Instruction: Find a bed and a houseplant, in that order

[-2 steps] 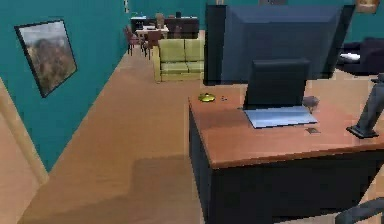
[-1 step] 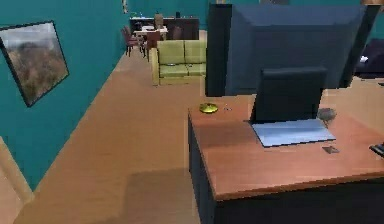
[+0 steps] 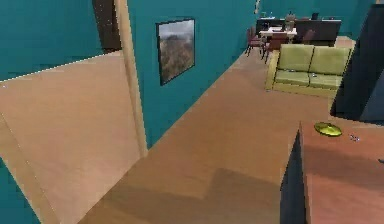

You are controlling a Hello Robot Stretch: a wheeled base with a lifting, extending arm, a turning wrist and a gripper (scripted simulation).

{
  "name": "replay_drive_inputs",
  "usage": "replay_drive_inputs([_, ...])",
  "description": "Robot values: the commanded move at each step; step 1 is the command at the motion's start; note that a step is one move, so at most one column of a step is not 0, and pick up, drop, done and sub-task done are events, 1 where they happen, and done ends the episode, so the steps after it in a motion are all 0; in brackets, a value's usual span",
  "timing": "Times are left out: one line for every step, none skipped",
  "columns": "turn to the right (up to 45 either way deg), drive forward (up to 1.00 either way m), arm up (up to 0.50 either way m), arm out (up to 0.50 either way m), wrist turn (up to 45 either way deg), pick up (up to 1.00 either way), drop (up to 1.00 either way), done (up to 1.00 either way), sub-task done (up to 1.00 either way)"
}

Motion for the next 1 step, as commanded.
replay_drive_inputs([0.0, 0.3, 0.0, 0.0, 0.0, 0.0, 0.0, 0.0, 0.0])
